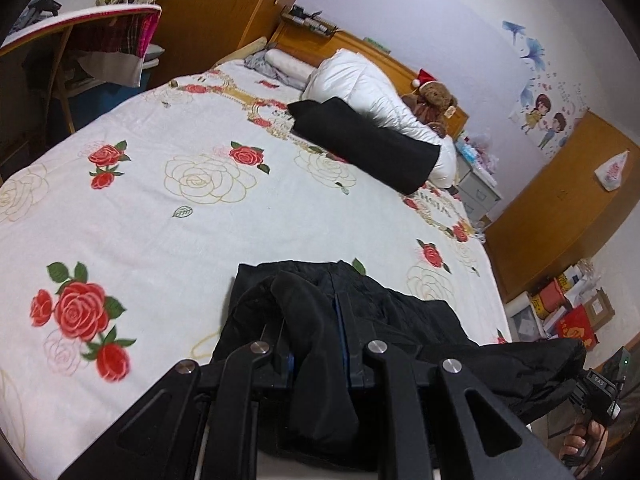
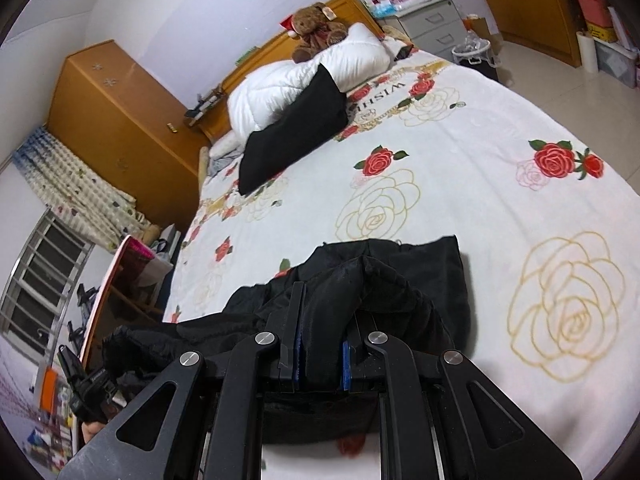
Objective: Fold large clothes
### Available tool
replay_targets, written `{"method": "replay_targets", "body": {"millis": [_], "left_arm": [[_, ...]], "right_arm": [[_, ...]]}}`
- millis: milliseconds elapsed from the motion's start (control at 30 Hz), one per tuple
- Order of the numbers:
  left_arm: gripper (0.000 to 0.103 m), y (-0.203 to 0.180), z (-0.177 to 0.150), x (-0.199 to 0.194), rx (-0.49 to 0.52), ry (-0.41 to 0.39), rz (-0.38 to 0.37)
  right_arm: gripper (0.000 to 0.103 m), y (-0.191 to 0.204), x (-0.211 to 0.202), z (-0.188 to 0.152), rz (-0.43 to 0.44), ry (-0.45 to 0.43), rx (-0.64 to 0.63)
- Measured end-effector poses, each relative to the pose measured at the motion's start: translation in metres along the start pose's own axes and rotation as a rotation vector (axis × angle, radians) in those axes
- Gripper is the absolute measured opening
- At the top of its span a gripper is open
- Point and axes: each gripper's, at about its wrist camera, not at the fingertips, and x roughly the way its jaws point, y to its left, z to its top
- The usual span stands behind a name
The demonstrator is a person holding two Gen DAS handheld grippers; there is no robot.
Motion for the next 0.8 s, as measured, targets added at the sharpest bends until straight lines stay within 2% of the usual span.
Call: {"method": "replay_targets", "body": {"millis": [233, 500, 800], "left_arm": [[0.017, 0.002, 0.017, 0.069, 0.018, 0.069, 0.062], [0.017, 0.008, 0.013, 0.132, 0.039, 0.140, 0.120], [0.023, 0.004, 0.007, 0.170, 0.063, 0.165, 0.140]], "right_arm": [[0.014, -0.018, 0.064, 0.023, -0.060, 0.075, 0.044], [0.015, -0.046, 0.128, 0.027, -0.115, 0.160, 0.082], [0.019, -0.062, 0.159, 0.024, -0.123, 0.196, 0.097]]}}
